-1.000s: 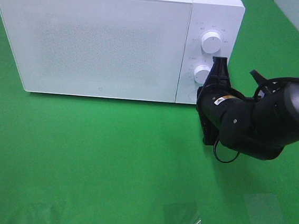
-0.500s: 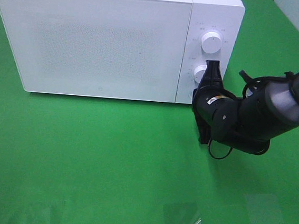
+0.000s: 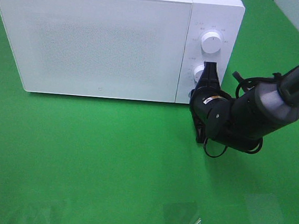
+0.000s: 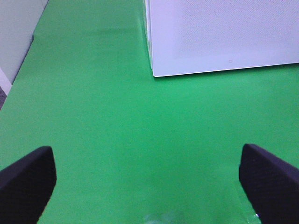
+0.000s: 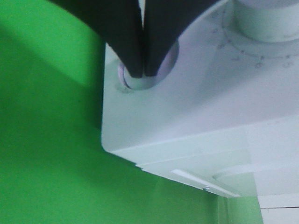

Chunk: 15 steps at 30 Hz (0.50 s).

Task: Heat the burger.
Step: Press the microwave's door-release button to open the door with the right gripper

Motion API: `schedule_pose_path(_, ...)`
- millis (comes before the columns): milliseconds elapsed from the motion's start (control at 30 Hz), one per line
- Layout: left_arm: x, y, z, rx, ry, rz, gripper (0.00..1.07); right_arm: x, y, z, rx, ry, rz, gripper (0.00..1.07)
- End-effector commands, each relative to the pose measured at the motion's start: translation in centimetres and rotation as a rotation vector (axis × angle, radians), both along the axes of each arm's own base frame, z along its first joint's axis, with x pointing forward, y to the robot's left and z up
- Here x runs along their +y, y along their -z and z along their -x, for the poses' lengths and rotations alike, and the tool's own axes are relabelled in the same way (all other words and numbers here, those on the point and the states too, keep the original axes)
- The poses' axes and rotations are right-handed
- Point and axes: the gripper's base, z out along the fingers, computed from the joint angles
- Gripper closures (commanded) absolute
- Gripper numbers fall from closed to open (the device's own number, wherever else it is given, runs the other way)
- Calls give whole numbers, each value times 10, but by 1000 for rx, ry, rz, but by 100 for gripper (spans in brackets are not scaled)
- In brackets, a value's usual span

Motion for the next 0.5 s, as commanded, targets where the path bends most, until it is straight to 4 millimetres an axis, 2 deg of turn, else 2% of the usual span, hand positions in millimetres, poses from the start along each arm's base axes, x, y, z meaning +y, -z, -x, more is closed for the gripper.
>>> schedule_pose_path(33,0,1,3,-22,-1,-1,7,-1,-11,-8,-99,16,23,107)
schedule_pose_path(500,0,1,3,-22,-1,-1,7,-9,-31,-13,-312,121,2,107)
